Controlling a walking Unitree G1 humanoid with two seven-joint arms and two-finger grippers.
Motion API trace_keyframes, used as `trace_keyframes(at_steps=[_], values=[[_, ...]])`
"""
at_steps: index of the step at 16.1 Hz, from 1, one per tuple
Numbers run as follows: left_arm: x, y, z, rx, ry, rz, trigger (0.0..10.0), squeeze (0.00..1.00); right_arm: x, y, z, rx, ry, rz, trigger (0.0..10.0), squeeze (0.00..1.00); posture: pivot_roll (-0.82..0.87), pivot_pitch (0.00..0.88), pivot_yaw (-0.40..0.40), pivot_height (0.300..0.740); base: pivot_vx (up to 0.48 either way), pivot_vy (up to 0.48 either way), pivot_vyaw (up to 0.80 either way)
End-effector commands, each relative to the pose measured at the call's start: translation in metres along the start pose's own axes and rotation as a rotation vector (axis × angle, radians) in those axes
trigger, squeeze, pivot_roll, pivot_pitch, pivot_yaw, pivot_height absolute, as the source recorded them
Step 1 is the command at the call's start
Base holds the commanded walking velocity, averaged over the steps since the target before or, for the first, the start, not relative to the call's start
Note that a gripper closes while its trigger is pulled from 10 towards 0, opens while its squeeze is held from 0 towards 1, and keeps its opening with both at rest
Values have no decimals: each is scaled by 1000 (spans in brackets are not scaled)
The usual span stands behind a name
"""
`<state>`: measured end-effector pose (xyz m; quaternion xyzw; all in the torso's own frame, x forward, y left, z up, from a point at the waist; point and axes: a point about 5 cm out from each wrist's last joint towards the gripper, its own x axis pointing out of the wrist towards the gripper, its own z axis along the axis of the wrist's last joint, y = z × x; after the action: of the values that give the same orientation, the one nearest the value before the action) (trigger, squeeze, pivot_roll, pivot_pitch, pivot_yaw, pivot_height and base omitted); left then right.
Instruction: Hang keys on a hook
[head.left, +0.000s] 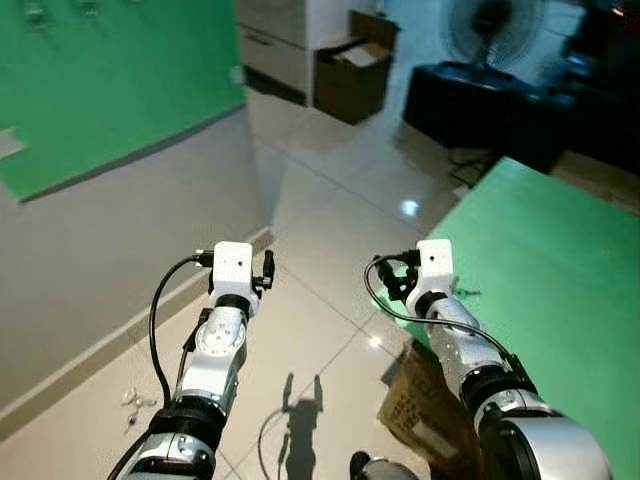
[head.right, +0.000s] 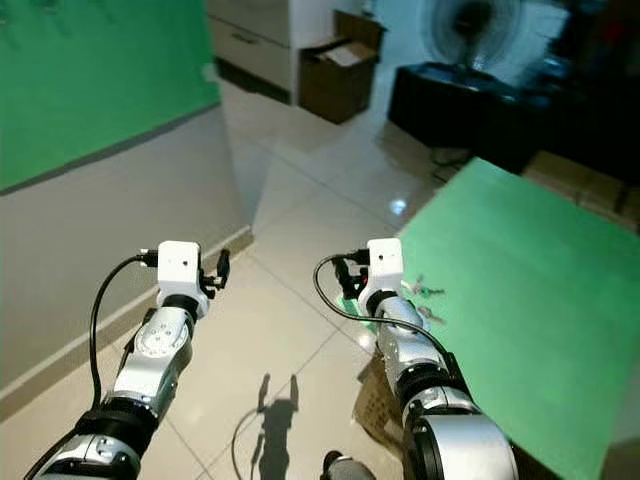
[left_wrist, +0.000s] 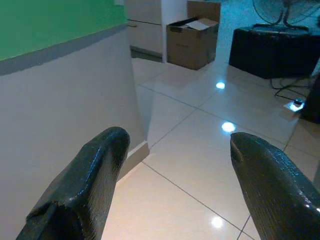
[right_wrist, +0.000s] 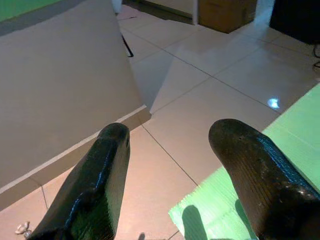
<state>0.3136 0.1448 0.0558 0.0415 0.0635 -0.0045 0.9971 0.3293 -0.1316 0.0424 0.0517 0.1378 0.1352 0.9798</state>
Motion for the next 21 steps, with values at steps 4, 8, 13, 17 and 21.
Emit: trace_keyframes(at_steps=[4, 8, 13, 17, 21], values=[[1, 1, -2, 9, 20, -13, 10000, 0, 1, 4, -1, 9, 2, 1, 10000, 0, -68, 0, 37, 740, 0, 0, -688], [1, 1, -1, 3, 22, -14, 10000, 0, 1, 4, -1, 1, 5, -1, 10000, 0, -71, 0, 33, 740, 0, 0, -691], [3, -1, -1, -3, 27, -17, 10000, 0, 1, 2, 0, 0, 4, -8, 10000, 0, -76, 0, 36, 740, 0, 0, -688], [3, -1, -1, -8, 26, -27, 10000, 0, 1, 3, 0, 2, 3, -3, 10000, 0, -77, 0, 39, 740, 0, 0, -687], [2, -2, -1, 2, 21, -36, 10000, 0, 0, 1, -2, 1, 10, -9, 10000, 0, -79, 0, 38, 740, 0, 0, -691]])
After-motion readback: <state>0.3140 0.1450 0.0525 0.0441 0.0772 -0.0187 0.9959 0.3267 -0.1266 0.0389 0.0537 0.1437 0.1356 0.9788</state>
